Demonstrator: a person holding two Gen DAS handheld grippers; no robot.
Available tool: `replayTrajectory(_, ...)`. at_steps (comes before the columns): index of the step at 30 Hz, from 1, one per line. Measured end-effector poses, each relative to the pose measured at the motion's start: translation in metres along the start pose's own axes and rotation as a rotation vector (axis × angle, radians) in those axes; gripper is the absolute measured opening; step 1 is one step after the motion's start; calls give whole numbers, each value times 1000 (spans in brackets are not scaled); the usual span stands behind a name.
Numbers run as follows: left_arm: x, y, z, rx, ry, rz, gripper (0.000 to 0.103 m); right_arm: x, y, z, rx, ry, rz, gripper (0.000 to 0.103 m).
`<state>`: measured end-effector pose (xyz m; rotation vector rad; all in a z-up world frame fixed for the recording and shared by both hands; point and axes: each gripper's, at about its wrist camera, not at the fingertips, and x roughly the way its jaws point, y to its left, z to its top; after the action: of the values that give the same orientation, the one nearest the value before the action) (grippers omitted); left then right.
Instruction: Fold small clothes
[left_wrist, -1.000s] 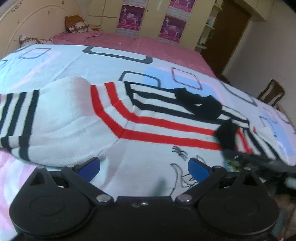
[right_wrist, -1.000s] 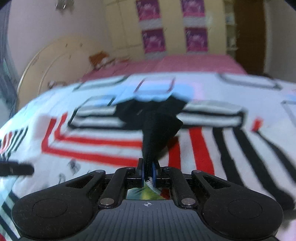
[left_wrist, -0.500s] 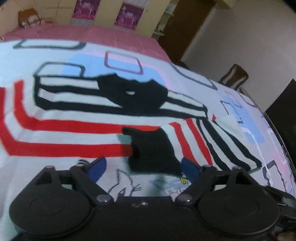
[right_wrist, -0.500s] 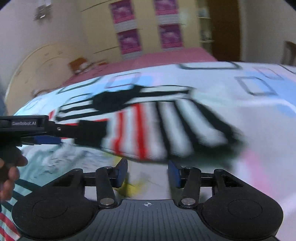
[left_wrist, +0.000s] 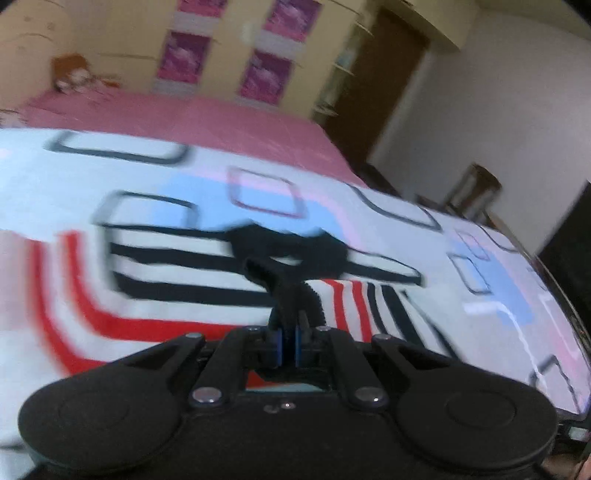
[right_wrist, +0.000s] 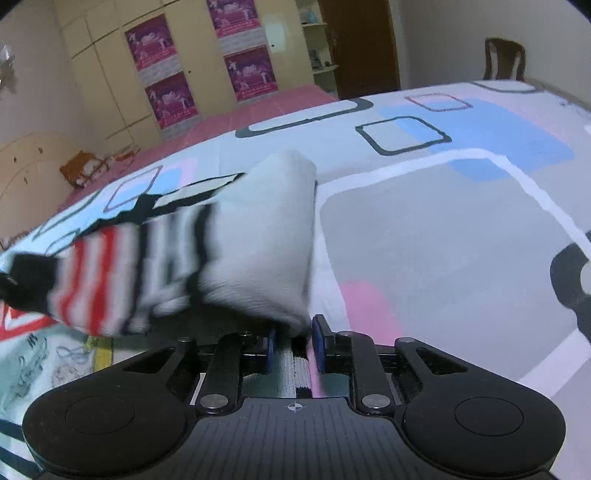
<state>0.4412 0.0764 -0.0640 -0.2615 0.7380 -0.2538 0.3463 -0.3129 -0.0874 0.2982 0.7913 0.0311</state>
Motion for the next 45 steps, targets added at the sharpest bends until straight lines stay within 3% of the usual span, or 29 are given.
replayTrajectory(4, 9, 20, -16, 11, 78, 48, 6, 3, 4, -1, -39, 4, -2, 19)
replayTrajectory(10, 18, 20, -31, 27, 89, 74, 7, 3, 6, -1, -70, 30, 9, 20)
replayTrajectory(11, 19, 19, -32, 42, 94, 75, 14, -1, 6, 0, -78, 30, 21, 20)
replayTrajectory(13, 11, 19, -29, 85, 84, 128, 45, -18, 3, -1, -94, -16, 46, 20)
replayTrajectory(14, 2, 19, -29, 103, 60, 173, 66, -29, 2, -1, -99, -47, 54, 20)
replayTrajectory(15, -13, 15, -29, 125, -7, 204, 69, -38, 2, -1, -96, -78, 57, 20)
replayTrajectory(18, -25, -12, -29, 142, -54, 129, 63, -42, 10, 6, -61, -100, 81, 20)
replayTrajectory(20, -10, -47, -36, 205, -25, 51, 64, -24, 31, 9, -55, -50, 138, 20)
replayTrajectory(23, 21, -79, -48, 259, 30, 6, 64, 6, 77, 6, -150, 34, 202, 20)
replayTrajectory(26, 35, -66, -53, 274, 79, 105, 60, 18, 88, 0, -229, 61, 150, 20)
replayTrajectory(27, 32, -54, -53, 258, 79, 117, 61, 17, 77, 1, -214, 51, 94, 19)
replayTrajectory(29, 22, -33, -50, 227, 67, 141, 59, 12, 48, 10, -141, 47, 60, 19)
replayTrajectory(33, 22, -32, -39, 164, 49, 112, 59, 12, 46, 23, -170, -3, 122, 19)
replayTrajectory(37, 43, -57, -31, 217, 55, 100, 59, 44, 72, 36, -191, 23, 183, 19)
replayTrajectory(39, 56, -55, -27, 223, 57, 118, 61, 64, 80, 45, -237, 24, 124, 19)
replayTrajectory(45, 67, -47, -25, 264, 50, 136, 64, 123, 30, 104, -147, -2, -31, 19)
